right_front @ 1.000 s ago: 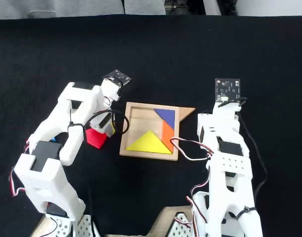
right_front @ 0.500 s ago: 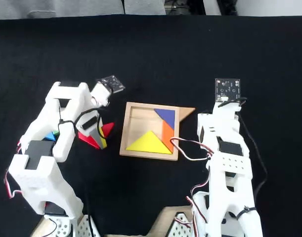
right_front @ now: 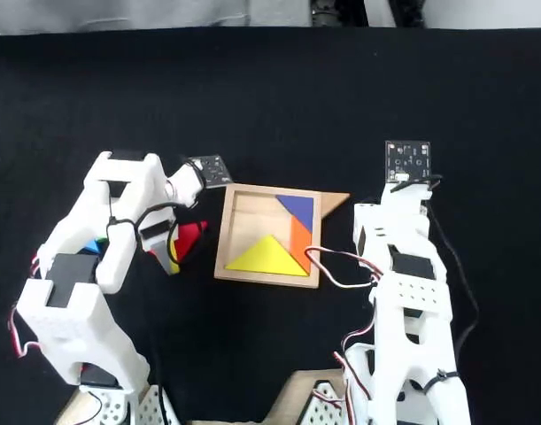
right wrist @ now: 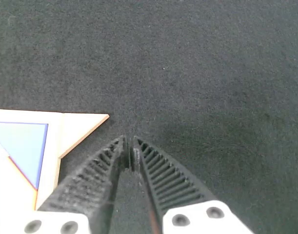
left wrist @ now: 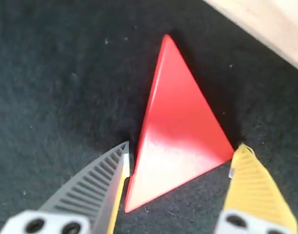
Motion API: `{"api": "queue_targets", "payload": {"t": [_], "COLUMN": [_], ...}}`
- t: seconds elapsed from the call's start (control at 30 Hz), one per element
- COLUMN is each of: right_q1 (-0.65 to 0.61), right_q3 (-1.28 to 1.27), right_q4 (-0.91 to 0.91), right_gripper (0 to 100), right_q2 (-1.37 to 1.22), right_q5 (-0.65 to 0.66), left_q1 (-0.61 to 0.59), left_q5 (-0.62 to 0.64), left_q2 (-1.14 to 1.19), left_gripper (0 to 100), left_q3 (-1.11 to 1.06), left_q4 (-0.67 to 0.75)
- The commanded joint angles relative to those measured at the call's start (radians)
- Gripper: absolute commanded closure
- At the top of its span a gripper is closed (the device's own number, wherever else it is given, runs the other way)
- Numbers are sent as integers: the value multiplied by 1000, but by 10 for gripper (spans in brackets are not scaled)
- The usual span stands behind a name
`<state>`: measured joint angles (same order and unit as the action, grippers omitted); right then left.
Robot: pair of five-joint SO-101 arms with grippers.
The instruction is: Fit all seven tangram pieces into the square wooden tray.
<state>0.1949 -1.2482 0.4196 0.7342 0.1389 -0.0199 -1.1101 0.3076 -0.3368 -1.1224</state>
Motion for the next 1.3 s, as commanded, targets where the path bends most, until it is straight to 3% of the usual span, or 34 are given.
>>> {"api": "queue_targets", "payload": {"t": [0.0,0.17,0.4,0.7,0.87,0.93,1.1,1.27], "right_q1": [-20,-20,-20,-20,-20,-20,-20,-20], "right_q3": [8,8,8,10,10,10,10,10], "right_q4": [-18,-18,-18,-18,-18,-18,-18,-17], "right_gripper": [977,977,977,977,977,977,977,977], "right_q2": [30,30,30,30,30,30,30,30], "right_q5": [8,8,8,8,8,8,8,8], "left_q1": [36,41,45,47,67,77,99,93], "left_q5": [-5,-11,-23,-66,-66,-37,181,219], "left_q2": [-17,-18,-23,-49,-218,-310,-483,-463], "left_gripper": [682,691,808,816,819,819,817,816], "left_q3": [-12,-12,-5,-4,-4,-10,-12,-12], "left_q4": [35,63,60,57,-68,-101,-114,-109]}}
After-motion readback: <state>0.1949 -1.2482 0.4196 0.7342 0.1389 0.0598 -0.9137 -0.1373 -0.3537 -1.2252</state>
